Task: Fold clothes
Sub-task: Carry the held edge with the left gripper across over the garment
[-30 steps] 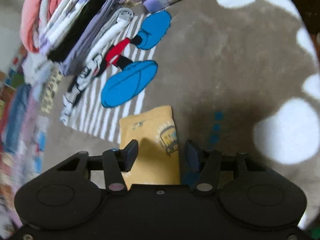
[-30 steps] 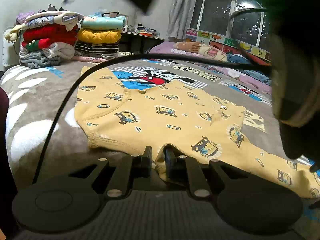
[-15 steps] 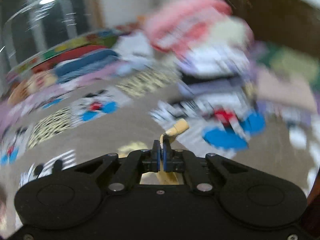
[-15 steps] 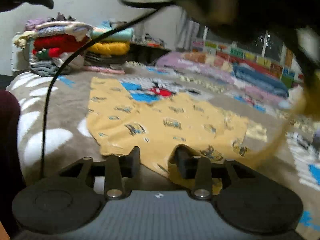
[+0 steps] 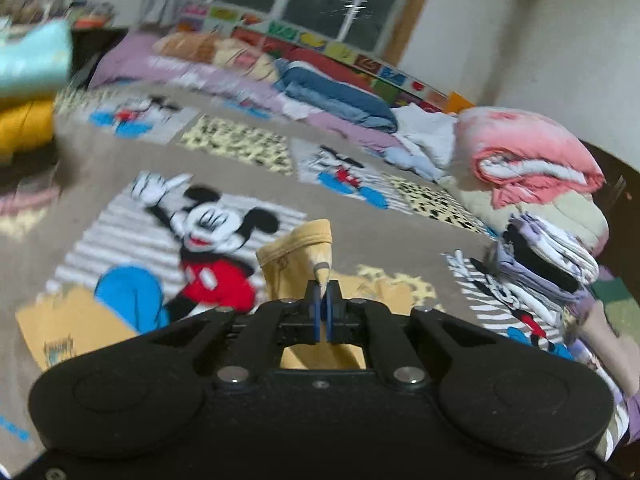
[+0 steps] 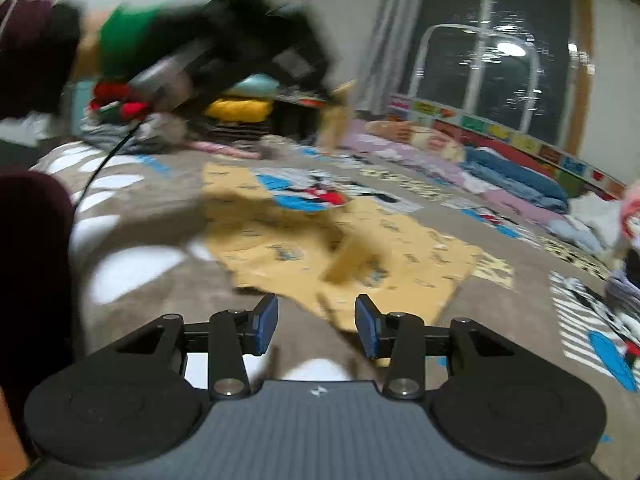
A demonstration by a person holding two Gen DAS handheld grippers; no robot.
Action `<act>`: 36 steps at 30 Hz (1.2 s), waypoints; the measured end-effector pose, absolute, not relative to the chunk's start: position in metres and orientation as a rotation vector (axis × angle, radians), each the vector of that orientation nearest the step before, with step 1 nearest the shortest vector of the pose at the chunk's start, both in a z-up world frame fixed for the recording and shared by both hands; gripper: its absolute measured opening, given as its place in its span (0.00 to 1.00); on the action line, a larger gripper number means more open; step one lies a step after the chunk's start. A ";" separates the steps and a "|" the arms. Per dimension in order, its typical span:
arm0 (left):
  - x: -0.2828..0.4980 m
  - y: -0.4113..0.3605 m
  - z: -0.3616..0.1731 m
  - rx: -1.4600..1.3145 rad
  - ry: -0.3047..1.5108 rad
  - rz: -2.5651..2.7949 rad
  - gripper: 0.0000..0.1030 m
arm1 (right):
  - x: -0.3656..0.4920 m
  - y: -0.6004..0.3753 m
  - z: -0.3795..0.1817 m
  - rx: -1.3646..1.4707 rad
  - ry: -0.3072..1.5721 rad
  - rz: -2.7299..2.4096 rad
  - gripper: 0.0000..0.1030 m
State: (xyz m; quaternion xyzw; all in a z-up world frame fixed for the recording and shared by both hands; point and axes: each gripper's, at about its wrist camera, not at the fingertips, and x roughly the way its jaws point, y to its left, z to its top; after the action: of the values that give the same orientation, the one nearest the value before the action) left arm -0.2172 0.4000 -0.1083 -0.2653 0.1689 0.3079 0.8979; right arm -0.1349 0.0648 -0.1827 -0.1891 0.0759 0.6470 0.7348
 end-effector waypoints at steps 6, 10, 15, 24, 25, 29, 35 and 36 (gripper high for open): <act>-0.239 0.427 -0.133 -0.645 0.293 0.640 0.01 | -0.120 0.075 -0.184 -0.387 0.116 1.361 0.47; -0.249 0.447 -0.145 -0.689 0.274 0.642 0.01 | -0.111 0.095 -0.201 -0.490 0.249 1.392 0.47; -0.247 0.454 -0.152 -0.713 0.271 0.630 0.01 | -0.103 0.103 -0.202 -0.543 0.343 1.414 0.47; -0.210 0.432 -0.118 -0.603 0.279 0.559 0.01 | -0.109 0.107 -0.190 -0.468 0.258 1.420 0.48; -0.203 0.429 -0.114 -0.588 0.286 0.558 0.01 | -0.108 0.110 -0.190 -0.458 0.257 1.420 0.51; -0.172 0.418 -0.100 -0.532 0.319 0.553 0.01 | -0.098 0.124 -0.203 -0.497 0.401 1.423 0.55; -0.120 0.403 -0.094 -0.486 0.393 0.555 0.01 | -0.090 0.119 -0.202 -0.424 0.468 1.443 0.57; -0.111 0.402 -0.095 -0.486 0.405 0.558 0.01 | -0.090 0.118 -0.203 -0.415 0.470 1.447 0.58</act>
State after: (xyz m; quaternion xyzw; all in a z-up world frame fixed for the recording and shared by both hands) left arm -0.1115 0.4018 -0.0953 -0.2357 0.1964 0.2708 0.9124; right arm -0.0896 0.1175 -0.2026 -0.1869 0.2116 0.6509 0.7047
